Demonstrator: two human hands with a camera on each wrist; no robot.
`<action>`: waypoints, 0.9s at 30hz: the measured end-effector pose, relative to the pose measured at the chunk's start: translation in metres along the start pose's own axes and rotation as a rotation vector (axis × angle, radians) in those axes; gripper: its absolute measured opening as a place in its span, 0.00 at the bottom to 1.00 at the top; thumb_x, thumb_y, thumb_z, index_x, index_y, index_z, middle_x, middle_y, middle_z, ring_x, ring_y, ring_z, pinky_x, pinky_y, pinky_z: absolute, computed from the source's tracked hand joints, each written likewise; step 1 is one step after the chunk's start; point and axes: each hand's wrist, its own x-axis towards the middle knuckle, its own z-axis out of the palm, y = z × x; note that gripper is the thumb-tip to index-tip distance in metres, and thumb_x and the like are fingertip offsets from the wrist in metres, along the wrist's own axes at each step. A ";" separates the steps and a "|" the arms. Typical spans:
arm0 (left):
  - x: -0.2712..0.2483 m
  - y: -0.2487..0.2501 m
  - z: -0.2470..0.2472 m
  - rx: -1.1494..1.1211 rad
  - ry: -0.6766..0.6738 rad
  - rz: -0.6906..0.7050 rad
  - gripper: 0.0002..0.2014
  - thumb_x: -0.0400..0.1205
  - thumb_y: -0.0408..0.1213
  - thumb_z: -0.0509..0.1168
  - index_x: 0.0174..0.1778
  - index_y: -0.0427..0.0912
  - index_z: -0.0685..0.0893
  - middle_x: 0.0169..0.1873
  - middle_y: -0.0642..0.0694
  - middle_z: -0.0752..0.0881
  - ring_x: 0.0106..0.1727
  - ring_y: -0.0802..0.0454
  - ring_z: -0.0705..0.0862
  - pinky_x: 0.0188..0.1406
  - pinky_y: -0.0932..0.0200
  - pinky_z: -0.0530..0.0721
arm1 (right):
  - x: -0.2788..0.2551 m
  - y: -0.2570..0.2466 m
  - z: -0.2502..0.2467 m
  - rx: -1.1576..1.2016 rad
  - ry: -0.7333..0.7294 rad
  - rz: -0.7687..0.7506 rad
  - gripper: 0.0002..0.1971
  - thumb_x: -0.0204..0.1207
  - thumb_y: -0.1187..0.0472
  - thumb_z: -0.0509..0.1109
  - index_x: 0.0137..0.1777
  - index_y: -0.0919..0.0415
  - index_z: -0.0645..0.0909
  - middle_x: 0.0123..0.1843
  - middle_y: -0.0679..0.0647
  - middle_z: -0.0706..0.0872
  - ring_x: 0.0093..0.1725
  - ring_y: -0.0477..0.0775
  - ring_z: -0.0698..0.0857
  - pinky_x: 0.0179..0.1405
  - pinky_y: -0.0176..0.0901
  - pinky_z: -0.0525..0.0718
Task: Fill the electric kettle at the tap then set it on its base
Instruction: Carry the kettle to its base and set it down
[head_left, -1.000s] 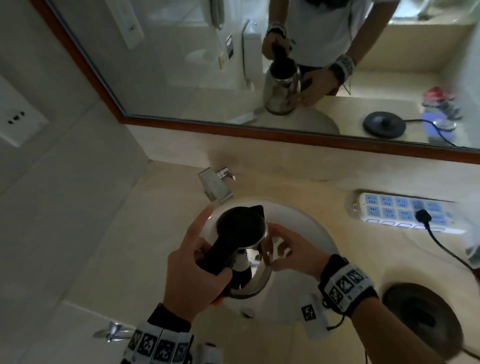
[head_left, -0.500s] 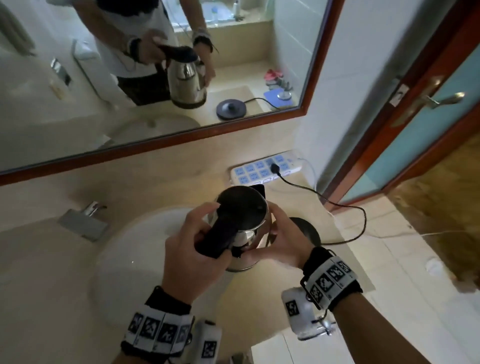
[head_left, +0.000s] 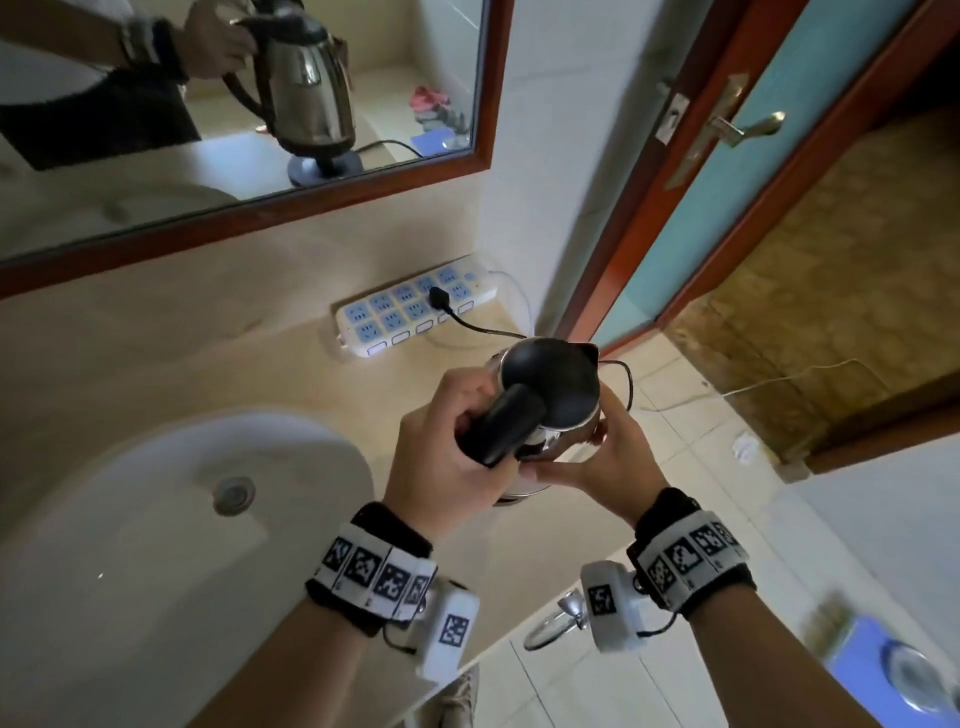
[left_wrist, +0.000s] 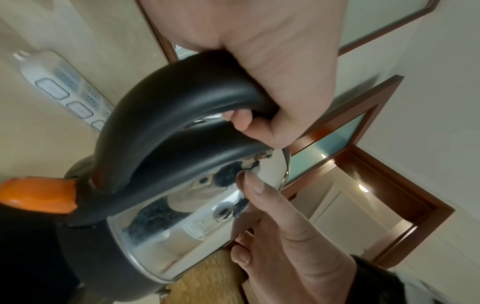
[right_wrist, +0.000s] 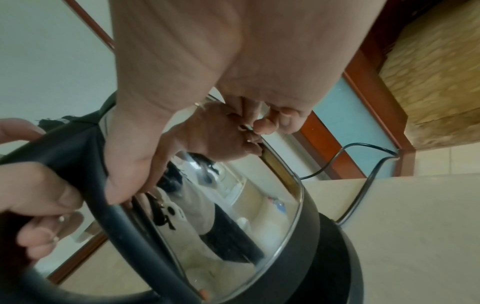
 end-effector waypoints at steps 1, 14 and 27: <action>0.002 -0.003 0.002 -0.002 -0.014 0.009 0.32 0.60 0.26 0.80 0.56 0.50 0.75 0.39 0.73 0.85 0.35 0.75 0.83 0.37 0.77 0.79 | 0.000 0.003 -0.001 0.000 0.014 0.010 0.50 0.46 0.55 0.94 0.72 0.47 0.75 0.59 0.48 0.90 0.54 0.53 0.91 0.50 0.29 0.81; 0.007 -0.044 0.027 0.033 -0.014 0.055 0.32 0.61 0.28 0.84 0.53 0.45 0.72 0.33 0.47 0.88 0.32 0.49 0.90 0.29 0.63 0.86 | 0.011 0.031 0.001 0.029 0.023 0.019 0.46 0.48 0.57 0.93 0.68 0.43 0.76 0.59 0.44 0.89 0.55 0.48 0.90 0.48 0.23 0.80; -0.012 -0.036 0.033 -0.201 0.086 -0.242 0.27 0.61 0.43 0.79 0.47 0.40 0.72 0.29 0.47 0.84 0.32 0.43 0.87 0.28 0.47 0.87 | 0.019 0.025 -0.001 -0.037 -0.048 -0.002 0.45 0.48 0.59 0.93 0.68 0.49 0.77 0.53 0.39 0.87 0.49 0.28 0.84 0.46 0.18 0.76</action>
